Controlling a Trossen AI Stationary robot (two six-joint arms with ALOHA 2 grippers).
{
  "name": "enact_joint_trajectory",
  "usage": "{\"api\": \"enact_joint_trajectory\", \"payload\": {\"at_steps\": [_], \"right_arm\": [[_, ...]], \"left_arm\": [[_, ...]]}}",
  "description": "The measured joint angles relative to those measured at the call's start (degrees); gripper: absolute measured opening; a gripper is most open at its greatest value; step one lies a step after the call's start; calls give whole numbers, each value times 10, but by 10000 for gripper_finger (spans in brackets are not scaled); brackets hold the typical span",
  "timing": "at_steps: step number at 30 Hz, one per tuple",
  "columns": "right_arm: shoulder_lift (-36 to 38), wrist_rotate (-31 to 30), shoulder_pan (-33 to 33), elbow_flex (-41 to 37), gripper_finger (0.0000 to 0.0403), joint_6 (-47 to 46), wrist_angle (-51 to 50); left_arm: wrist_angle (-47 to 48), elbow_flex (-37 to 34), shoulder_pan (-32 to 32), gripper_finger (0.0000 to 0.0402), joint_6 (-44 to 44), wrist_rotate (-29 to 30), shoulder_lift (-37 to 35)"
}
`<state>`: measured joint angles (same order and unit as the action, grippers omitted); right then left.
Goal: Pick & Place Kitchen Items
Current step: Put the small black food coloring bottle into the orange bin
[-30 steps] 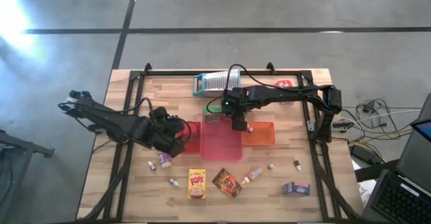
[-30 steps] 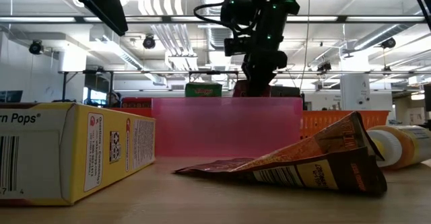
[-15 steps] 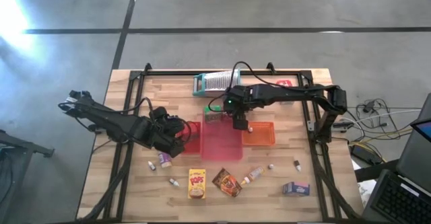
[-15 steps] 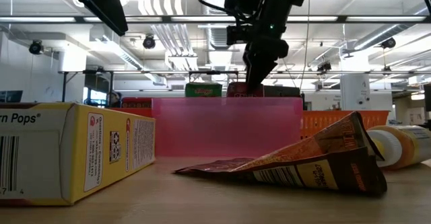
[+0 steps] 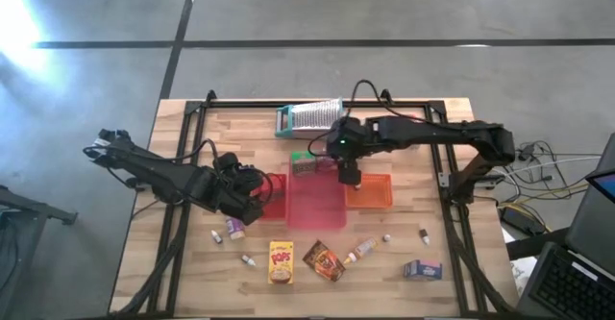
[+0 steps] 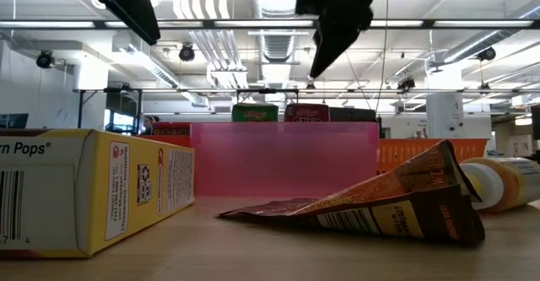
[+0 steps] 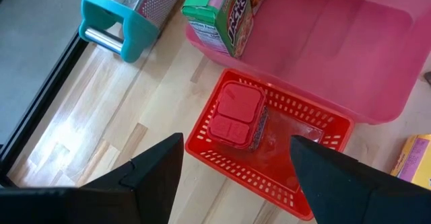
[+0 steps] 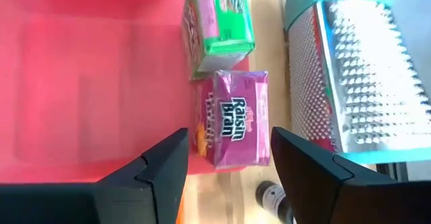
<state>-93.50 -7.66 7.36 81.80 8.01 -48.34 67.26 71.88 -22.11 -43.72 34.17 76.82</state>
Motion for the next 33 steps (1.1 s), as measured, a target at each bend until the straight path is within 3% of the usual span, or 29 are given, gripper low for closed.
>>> {"api": "enact_joint_trajectory", "payload": {"at_steps": [9,19,25,33], "right_arm": [[110,1,-45,-16,173,-63,-42],[257,-2,-125,-79,110,-208,-116],[328,-74,-140,-103,63,-213,-115],[357,-85,-139,-107,28,-205,-107]], "left_arm": [[0,0,0,276,0,0,0],[0,-2,0,276,0,0,0],[0,-3,0,276,0,0,0],[0,-3,0,276,0,0,0]]}}
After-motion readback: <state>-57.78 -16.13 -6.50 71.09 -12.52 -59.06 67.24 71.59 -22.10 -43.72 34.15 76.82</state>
